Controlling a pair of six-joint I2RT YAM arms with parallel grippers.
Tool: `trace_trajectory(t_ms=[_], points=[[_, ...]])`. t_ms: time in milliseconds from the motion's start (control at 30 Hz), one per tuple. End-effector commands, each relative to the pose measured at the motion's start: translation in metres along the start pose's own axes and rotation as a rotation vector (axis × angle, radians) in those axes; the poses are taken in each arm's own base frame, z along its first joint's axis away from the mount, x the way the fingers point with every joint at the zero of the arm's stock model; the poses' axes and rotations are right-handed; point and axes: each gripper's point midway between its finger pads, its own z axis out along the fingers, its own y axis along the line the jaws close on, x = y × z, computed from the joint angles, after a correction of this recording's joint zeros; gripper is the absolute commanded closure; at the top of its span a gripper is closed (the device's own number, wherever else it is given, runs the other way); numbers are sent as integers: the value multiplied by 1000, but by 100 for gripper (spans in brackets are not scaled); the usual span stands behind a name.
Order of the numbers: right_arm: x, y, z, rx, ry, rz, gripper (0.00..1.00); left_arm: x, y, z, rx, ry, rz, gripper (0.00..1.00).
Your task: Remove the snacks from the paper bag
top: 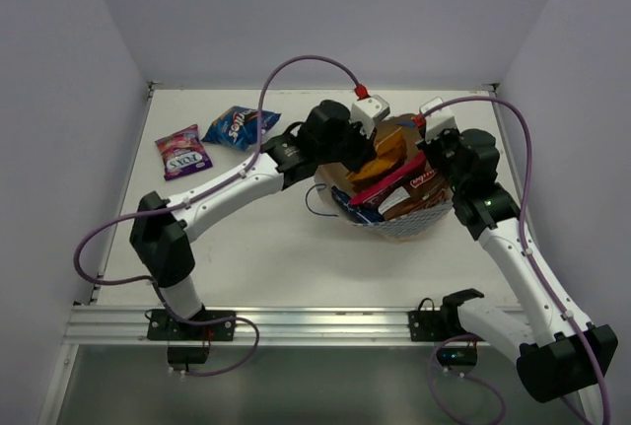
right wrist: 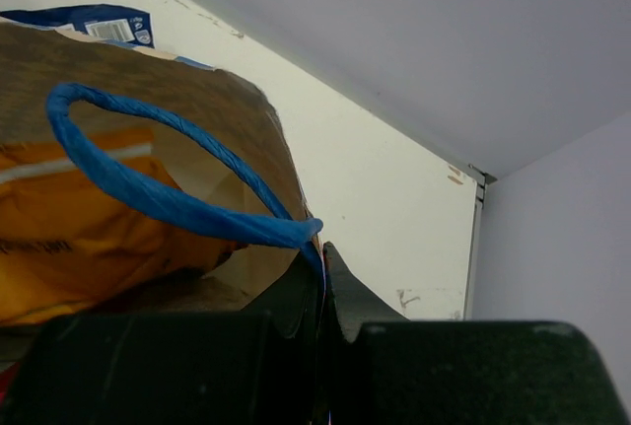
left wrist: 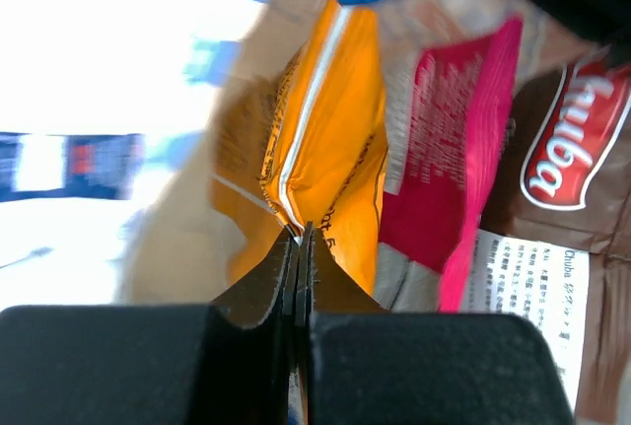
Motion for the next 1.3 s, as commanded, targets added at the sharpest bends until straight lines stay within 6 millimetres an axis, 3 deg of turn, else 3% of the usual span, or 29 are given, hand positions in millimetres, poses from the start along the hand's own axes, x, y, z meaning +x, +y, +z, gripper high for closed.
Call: trace_trajectory(t_ms=[0,33,67,133,167,267,400,433,500,567,667,800,833,900,933,967,1033,1267], points=[[-28,-26,-6,115,-91,12,100,-108,2,-91,-100,-262,52,100],[-26,-27,-4,120,-81,13,100,-113,4,-104,-126,-267,54,100],[-26,-28,-4,127,-78,14,100,-133,0,-129,-130,-320,65,100],[-23,-30,-2,141,-63,15,100,-141,5,-153,-180,-337,67,100],[-23,-31,-2,145,-61,16,100,-153,4,-177,-199,-376,72,100],[-22,-32,-1,152,-56,15,100,-153,33,-223,-395,-391,52,100],[-24,-34,-1,155,-61,12,100,-122,93,-279,-744,-308,-12,100],[-25,-34,-1,154,-63,12,100,-104,109,-294,-841,-240,-26,100],[-27,-34,-2,154,-68,13,100,-88,127,-322,-950,-216,-84,100],[-29,-34,-2,152,-72,11,100,-65,136,-347,-1039,-169,-108,100],[-29,-36,-2,157,-70,6,100,-35,140,-365,-1109,-120,-136,100],[-29,-33,-1,146,-74,12,100,17,151,-373,-1220,2,-150,100],[-28,-32,-1,145,-75,15,100,38,158,-371,-1264,71,-135,100],[-27,-31,-1,139,-78,18,100,61,167,-367,-1311,131,-146,100],[-27,-30,-1,138,-80,20,100,72,171,-360,-1314,158,-148,100],[-27,-29,-1,136,-83,24,100,98,181,-351,-1323,239,-141,100],[-26,-26,0,123,-86,34,100,113,193,-326,-1301,239,-165,100],[-28,-22,-7,108,-115,46,100,207,249,-261,-1353,430,-256,100]])
